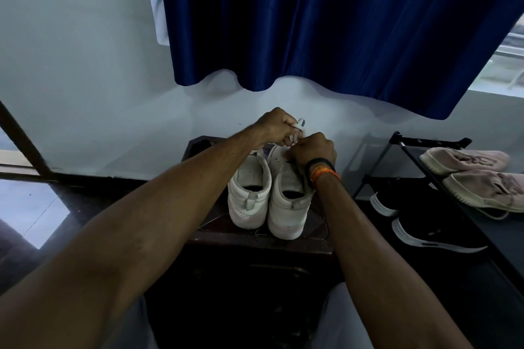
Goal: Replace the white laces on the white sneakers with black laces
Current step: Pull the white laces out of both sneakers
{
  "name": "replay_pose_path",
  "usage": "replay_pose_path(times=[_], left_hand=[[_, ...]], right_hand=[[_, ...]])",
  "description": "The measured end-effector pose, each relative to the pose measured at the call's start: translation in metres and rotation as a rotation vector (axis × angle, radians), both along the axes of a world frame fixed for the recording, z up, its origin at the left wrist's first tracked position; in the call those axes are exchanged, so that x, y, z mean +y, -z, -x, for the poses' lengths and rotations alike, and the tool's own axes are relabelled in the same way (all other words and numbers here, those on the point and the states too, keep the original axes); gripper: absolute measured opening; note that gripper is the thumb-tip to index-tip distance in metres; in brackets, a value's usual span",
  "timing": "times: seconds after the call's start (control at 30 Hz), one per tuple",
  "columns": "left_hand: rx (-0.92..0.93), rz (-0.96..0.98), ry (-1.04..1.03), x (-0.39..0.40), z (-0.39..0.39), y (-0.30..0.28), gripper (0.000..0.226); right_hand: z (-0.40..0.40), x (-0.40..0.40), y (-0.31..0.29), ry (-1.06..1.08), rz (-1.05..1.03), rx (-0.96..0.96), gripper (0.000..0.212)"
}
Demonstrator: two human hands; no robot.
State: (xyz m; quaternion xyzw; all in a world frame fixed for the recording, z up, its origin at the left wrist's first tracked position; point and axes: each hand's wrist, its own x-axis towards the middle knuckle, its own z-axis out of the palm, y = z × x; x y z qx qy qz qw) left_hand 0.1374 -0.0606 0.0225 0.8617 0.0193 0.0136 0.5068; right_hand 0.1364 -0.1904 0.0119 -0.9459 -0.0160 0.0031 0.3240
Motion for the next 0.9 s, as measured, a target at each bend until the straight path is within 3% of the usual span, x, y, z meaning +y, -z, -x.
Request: replay_pose_path(times=[0.27, 0.43, 0.73, 0.9], left_hand=[[0.055, 0.105, -0.03, -0.002, 0.006, 0.002, 0.016], [0.066, 0.228, -0.068, 0.0, 0.007, 0.001, 0.024], [0.06, 0.356, -0.179, 0.006, 0.013, 0.005, 0.022], [0.032, 0.313, -0.193, 0.015, 0.013, -0.002, 0.027]], right_hand=[[0.001, 0.001, 0.004, 0.119, -0.09, -0.085, 0.024], [0.001, -0.009, 0.002, 0.043, -0.187, -0.101, 0.011], [0.003, -0.003, -0.003, -0.18, 0.052, -0.067, 0.016], [-0.003, -0.006, 0.001, -0.156, -0.023, -0.014, 0.016]])
